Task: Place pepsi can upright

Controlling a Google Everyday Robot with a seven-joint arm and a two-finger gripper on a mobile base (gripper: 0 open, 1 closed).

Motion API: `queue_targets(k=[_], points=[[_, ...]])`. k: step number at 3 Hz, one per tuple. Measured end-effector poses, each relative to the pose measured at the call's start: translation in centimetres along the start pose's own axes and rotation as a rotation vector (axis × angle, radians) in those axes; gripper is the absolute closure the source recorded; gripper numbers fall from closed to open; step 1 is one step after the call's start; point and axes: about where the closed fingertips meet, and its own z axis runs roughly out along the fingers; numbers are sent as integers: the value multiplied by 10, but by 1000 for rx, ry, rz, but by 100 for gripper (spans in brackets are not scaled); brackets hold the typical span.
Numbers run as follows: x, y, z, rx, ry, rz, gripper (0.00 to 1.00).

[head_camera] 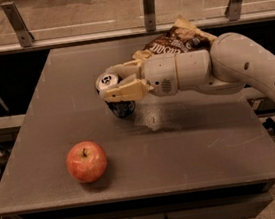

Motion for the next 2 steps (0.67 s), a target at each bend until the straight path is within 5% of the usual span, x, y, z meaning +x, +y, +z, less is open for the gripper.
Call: queue_targets(k=[1, 2], points=[[8, -4, -15, 39, 23, 14, 0], [11, -9, -29, 69, 45, 17, 0]])
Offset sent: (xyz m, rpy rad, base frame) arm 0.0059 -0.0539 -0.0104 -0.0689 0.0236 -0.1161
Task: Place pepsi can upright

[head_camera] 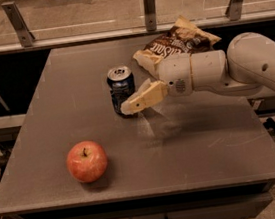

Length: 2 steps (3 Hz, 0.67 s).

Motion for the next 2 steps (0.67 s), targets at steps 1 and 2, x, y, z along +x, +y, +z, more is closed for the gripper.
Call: queue_targets(k=[1, 2], points=[[0, -4, -10, 21, 20, -5, 0], [-14, -6, -49, 80, 62, -25, 0]])
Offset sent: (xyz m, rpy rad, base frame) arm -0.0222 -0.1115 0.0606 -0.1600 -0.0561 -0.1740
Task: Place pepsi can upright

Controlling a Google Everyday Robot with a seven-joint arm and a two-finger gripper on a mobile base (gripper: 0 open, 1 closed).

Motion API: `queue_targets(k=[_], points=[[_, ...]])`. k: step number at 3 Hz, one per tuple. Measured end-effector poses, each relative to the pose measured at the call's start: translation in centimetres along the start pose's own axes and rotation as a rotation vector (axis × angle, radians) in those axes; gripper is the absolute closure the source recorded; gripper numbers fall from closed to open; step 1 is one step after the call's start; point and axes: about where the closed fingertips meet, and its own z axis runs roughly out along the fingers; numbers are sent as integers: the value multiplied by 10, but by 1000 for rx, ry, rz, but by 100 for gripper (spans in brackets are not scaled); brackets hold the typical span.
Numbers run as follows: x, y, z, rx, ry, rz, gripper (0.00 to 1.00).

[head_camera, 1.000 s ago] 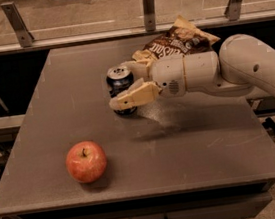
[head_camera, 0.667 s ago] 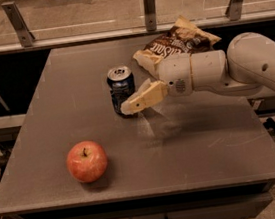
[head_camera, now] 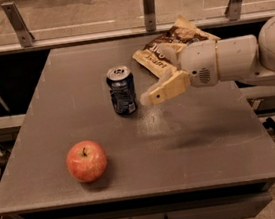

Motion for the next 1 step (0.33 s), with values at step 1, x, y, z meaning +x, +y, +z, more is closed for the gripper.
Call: queue_targets(k=[1], points=[[-27, -2, -66, 113, 41, -46, 0]])
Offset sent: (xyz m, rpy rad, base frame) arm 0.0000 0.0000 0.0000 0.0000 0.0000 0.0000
